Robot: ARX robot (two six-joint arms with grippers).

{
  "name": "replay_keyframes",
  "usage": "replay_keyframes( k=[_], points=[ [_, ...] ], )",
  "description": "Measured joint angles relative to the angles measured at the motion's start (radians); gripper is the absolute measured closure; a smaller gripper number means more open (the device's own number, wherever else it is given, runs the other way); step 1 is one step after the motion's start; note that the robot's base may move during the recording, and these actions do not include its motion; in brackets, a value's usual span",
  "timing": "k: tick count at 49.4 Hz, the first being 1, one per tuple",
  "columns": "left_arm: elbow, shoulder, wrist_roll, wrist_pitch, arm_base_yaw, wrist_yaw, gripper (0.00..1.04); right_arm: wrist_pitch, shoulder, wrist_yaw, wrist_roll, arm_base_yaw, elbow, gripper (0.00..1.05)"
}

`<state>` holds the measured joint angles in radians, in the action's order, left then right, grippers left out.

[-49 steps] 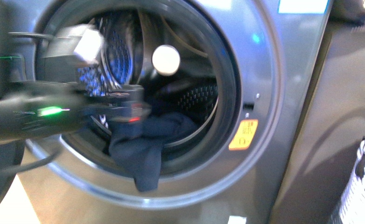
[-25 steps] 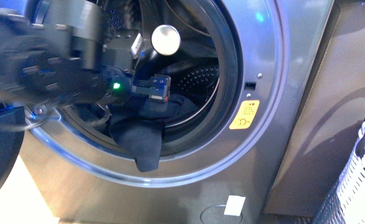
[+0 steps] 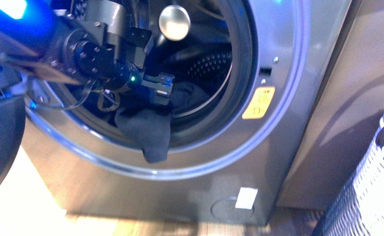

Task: Collect clothes from washing machine

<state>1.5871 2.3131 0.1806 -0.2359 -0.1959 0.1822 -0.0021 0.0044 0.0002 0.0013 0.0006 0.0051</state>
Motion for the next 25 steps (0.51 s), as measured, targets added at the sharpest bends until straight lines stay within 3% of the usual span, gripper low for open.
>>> replay_keyframes(
  k=[13, 25],
  points=[
    [0.053, 0.049, 0.029, 0.063, 0.000, 0.097, 0.07, 0.000, 0.000, 0.000, 0.000, 0.000, 0.000, 0.08],
    [0.139, 0.077, -0.055, 0.251, -0.022, 0.026, 0.07, 0.000, 0.000, 0.000, 0.000, 0.000, 0.000, 0.08]
  ],
)
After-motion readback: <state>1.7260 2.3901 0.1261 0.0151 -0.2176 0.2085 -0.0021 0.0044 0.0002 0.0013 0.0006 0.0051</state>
